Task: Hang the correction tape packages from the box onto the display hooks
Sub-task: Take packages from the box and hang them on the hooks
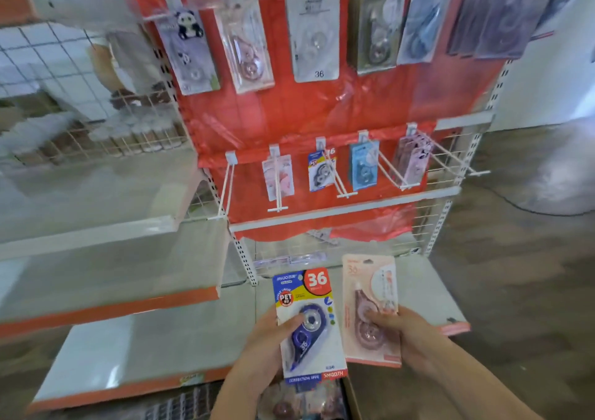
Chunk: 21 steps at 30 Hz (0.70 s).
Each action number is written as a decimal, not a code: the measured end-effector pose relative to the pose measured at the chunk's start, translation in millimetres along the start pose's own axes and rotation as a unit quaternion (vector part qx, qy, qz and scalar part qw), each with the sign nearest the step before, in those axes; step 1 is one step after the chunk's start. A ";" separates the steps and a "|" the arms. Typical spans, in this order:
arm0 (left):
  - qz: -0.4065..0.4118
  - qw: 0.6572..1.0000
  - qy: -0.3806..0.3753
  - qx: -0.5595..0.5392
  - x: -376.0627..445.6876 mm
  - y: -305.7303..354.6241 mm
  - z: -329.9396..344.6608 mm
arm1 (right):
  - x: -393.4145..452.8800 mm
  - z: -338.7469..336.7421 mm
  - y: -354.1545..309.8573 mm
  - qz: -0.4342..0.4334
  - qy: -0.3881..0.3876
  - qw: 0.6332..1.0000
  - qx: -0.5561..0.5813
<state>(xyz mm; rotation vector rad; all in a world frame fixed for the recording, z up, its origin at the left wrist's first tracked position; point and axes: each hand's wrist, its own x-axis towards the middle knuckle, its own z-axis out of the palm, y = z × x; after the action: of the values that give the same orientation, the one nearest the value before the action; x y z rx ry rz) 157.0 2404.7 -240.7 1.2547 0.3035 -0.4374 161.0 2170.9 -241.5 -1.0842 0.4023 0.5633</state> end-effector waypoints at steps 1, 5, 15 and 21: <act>-0.001 1.000 -0.006 0.000 -3.0 3.1 6.1 | -8.7 -1.2 -1.3 -0.007 0.010 1.000 0.007; -0.001 1.000 -0.024 0.010 -11.9 10.5 24.5 | -36.9 -10.8 -2.8 -0.037 0.040 0.998 0.035; 0.019 0.997 -0.061 0.051 -25.3 31.9 40.4 | -73.2 -7.8 -15.0 -0.105 0.055 0.992 0.051; 0.053 0.992 -0.082 0.076 -32.0 59.7 42.3 | -85.3 12.0 -38.6 -0.131 0.065 0.989 0.031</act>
<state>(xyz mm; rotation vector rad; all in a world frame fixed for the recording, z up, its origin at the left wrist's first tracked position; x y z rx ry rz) 156.6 2383.7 -163.6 1.3663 0.0647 -0.4766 117.4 2148.6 -160.8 -1.0971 0.3805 0.2464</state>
